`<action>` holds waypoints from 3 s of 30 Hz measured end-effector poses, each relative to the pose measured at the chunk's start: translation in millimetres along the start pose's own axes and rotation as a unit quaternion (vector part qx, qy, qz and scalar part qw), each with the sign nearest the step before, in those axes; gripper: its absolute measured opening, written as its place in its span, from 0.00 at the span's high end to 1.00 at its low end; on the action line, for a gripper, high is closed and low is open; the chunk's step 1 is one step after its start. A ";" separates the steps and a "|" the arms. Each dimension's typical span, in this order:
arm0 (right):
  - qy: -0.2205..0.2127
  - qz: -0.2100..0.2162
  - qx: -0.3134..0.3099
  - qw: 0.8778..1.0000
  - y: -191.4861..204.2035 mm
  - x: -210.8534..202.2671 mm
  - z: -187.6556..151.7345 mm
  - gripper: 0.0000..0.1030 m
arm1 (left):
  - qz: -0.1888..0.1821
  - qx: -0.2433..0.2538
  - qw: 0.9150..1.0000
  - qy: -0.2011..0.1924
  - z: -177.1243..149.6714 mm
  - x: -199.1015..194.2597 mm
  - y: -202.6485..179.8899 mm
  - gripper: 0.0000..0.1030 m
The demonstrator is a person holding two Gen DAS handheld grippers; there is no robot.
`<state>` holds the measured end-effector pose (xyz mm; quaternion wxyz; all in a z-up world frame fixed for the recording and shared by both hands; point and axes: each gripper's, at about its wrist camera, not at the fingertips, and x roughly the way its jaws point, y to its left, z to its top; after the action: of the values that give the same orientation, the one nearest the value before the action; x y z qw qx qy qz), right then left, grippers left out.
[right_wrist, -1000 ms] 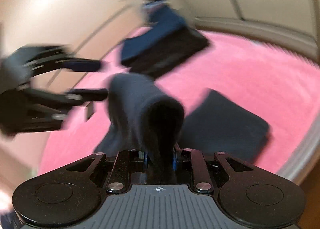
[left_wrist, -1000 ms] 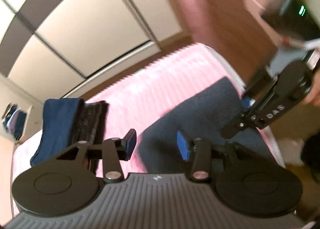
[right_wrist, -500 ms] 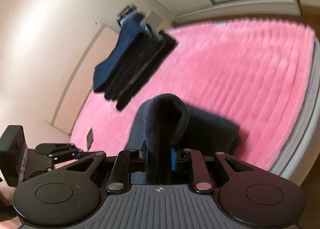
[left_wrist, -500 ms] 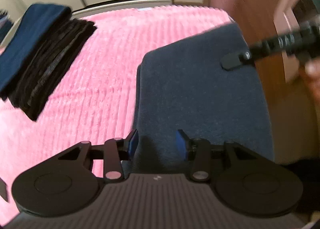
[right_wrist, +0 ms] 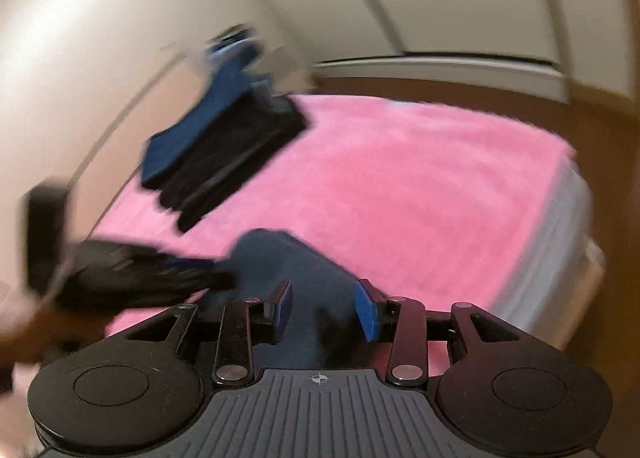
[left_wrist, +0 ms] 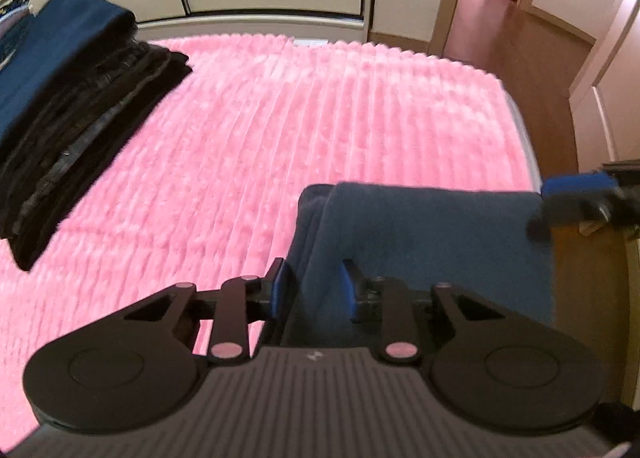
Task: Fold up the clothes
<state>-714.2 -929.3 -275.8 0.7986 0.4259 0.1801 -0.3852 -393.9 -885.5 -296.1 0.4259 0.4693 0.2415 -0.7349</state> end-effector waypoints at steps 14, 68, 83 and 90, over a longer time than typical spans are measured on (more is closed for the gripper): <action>0.055 0.028 -0.073 0.995 28.4 -2.7 -15.1 0.61 | 0.030 -0.025 0.999 -0.007 -51.1 -80.9 26.6 0.74; 0.254 -0.016 -0.260 0.931 101.3 -54.7 -24.2 0.07 | 0.121 -0.360 0.925 0.019 -191.3 -238.2 -71.5 0.12; 0.257 -0.053 -0.221 0.939 146.4 -71.2 -3.1 0.06 | 0.069 -0.360 0.931 0.007 -191.2 -246.8 -54.1 0.12; 0.248 -0.069 -0.208 0.944 161.5 -63.3 6.5 0.06 | 0.066 -0.362 0.930 -0.007 -200.2 -252.2 -35.4 0.12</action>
<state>-630.7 -850.4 -145.7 0.7706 0.3193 0.4777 -0.2756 -277.6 -615.3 -160.5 0.6164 0.2929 0.4564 -0.5709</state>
